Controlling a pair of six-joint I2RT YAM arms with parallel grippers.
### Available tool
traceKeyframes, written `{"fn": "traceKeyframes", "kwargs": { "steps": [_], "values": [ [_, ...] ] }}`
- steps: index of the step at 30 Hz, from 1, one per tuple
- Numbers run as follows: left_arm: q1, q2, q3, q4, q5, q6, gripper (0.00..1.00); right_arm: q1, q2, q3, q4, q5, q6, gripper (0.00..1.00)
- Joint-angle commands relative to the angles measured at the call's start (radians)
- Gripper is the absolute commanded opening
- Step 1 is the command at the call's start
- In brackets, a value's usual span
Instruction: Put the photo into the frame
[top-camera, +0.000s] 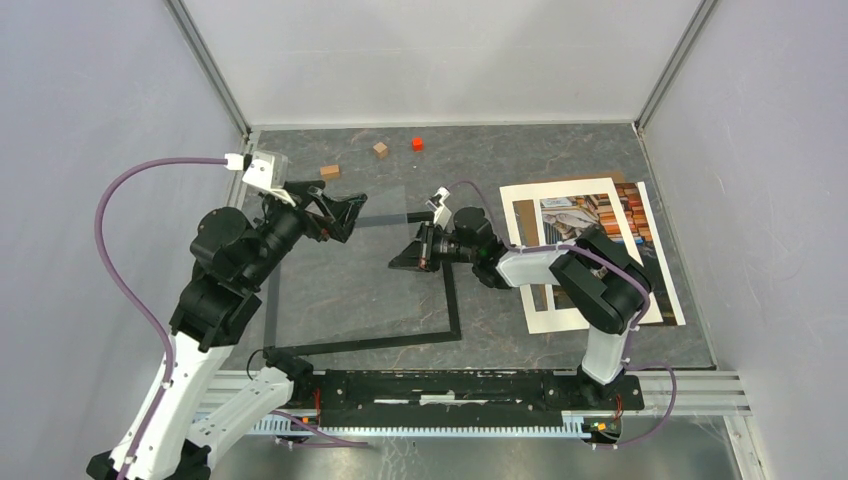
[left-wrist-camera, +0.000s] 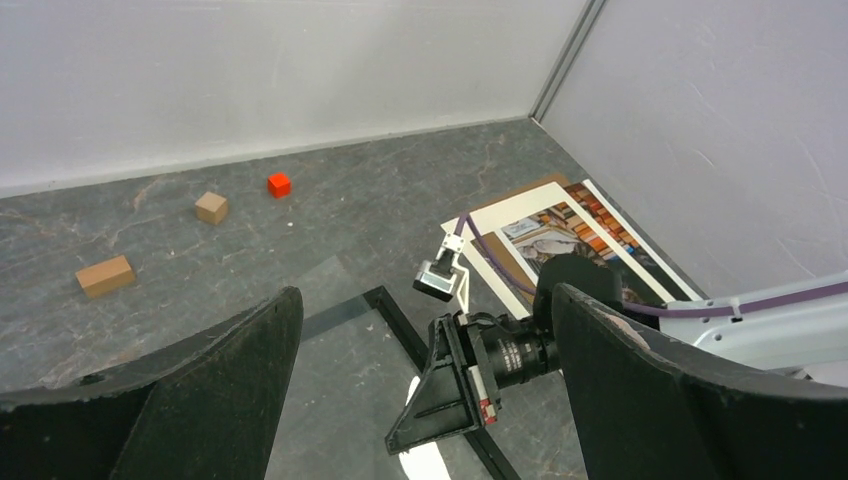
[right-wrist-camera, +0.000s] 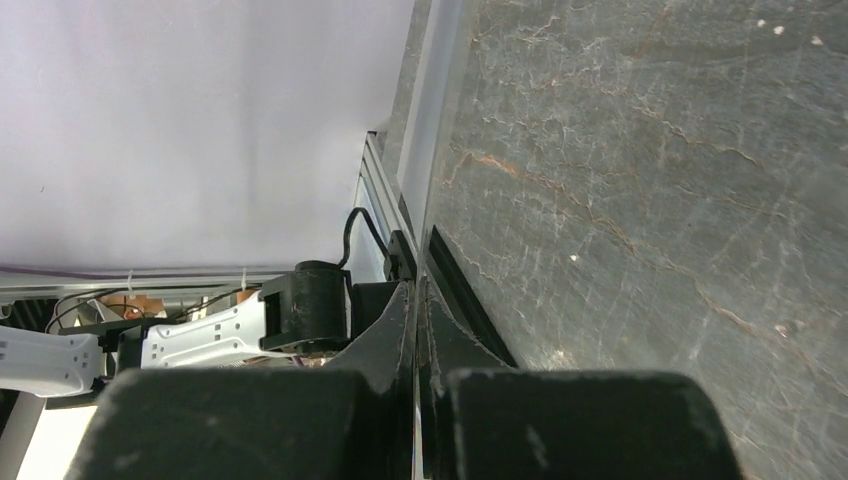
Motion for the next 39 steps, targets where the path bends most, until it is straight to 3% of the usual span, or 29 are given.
{"fn": "traceKeyframes", "kwargs": {
  "steps": [1, 39],
  "values": [
    [0.007, 0.004, -0.015, 0.045, 0.001, 0.012, 1.0, -0.027, -0.068, -0.039, 0.06, -0.032, -0.041, 0.0],
    [0.008, 0.015, -0.044, 0.059, 0.009, 0.015, 1.0, -0.071, -0.093, -0.125, 0.037, -0.094, -0.093, 0.0]
  ]
}}
